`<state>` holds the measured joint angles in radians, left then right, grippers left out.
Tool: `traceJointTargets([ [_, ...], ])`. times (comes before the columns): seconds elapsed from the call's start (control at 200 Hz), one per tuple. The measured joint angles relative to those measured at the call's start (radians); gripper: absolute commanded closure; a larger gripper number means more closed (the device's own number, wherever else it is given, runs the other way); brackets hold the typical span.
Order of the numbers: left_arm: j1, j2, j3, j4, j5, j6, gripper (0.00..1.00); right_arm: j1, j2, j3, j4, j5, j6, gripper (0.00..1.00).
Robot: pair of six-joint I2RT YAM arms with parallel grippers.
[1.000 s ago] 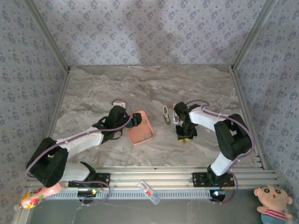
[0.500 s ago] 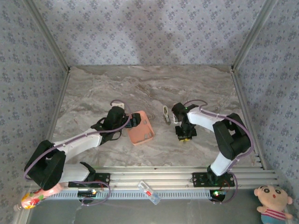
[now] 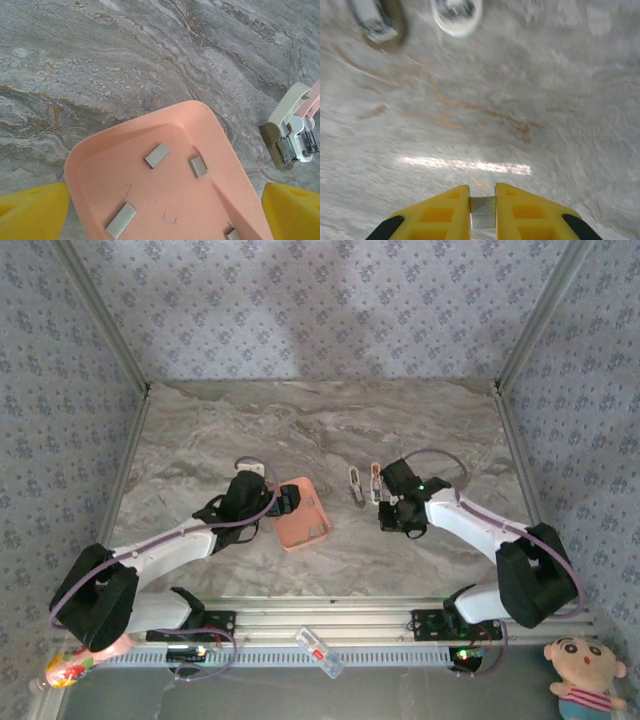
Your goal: Load the staples into the stapler
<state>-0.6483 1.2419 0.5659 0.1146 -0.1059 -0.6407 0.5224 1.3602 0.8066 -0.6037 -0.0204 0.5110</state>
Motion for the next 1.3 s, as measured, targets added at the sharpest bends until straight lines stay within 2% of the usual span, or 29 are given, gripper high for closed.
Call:
traceJointTargets([
  [0.305,0.0,-0.006,0.0,0.01,0.0,0.0,0.02,0.0,-0.084,-0.044,0.126,0.006,0.02,0.83],
  [0.945,0.002,-0.092,-0.016,0.006,-0.019,0.0,0.01,0.007,-0.056,-0.034,0.224,0.011,0.032,0.84],
  [1.304,0.019,-0.182,-0.095,-0.026,-0.064,-0.016,0.02,0.042,-0.022,-0.024,0.309,0.084,0.032,0.84],
])
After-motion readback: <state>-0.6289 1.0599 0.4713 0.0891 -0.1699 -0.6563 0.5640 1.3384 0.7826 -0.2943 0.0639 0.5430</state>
